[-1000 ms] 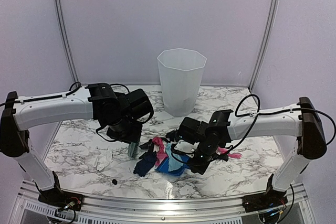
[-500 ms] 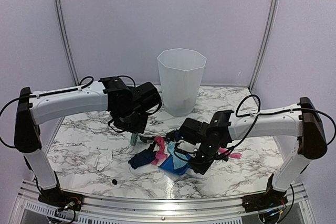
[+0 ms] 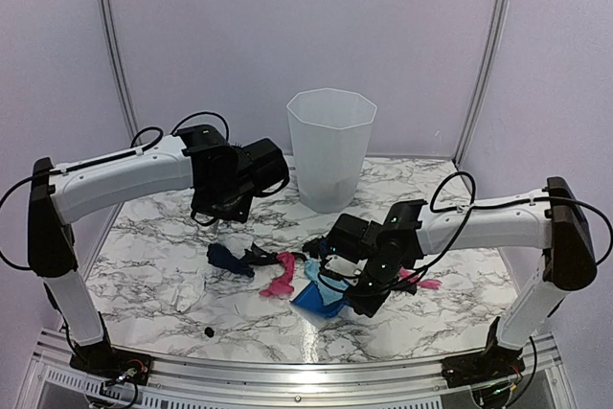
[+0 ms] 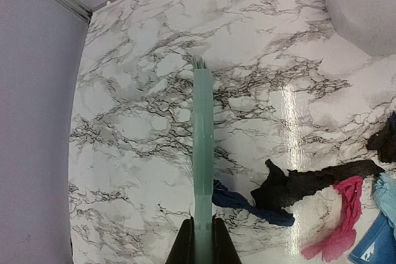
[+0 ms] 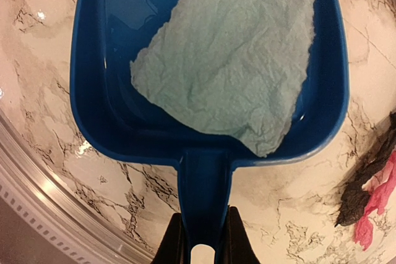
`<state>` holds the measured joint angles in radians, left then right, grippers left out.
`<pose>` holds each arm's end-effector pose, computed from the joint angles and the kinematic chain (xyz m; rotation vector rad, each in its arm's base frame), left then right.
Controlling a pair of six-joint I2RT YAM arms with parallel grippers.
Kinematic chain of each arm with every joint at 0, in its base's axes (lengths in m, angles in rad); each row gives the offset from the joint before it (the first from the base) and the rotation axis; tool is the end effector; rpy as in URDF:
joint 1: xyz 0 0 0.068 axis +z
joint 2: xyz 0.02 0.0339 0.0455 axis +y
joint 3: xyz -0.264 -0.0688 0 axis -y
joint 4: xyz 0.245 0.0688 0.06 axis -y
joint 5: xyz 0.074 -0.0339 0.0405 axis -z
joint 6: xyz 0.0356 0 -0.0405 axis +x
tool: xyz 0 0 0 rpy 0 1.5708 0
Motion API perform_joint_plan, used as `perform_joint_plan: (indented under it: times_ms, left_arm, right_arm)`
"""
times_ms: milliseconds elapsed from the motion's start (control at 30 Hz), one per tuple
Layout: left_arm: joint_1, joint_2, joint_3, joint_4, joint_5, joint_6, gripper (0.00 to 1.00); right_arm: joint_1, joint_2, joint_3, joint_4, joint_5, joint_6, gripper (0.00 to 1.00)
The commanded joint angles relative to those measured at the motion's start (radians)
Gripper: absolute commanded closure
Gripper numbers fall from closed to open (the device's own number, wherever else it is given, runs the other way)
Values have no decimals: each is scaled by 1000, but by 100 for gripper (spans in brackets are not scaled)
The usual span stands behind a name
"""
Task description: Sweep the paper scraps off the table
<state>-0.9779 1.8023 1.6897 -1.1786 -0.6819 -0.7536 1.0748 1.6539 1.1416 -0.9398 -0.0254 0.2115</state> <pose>0.2191 -0.2850 0.3049 0.1515 2.4306 0.2986 0.1410 0.2624 0.2000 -1.2817 2.7771 0.1401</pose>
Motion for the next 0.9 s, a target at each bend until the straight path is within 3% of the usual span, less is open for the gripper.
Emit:
perform_joint_plan:
  times_ms: [0,400,467,567,633,867]
  left_arm:
    - [2,7,51,-79,-134,-55,100]
    - [22,-182,17,-152,-296,-199,100]
    - [21,-230,-7,-103,-268,-179,100]
    - [22,-327,-144,206,-94,65,100]
    - [22,-347,-203,331,12,133,100]
    - [22,-171,-170,356,137,184,100]
  right_arm:
    - [-6,12,24,-8,-4,1,100]
    - [-6,35,52,-7,-8,-24,100]
    - [-6,43,57,-7,-7,-28,100]
    - [-6,53,64,0,-11,-35,100]
    - [-6,66,69,3,-13,-42,100]
    - [-29,79,79,2,-3,-56,100]
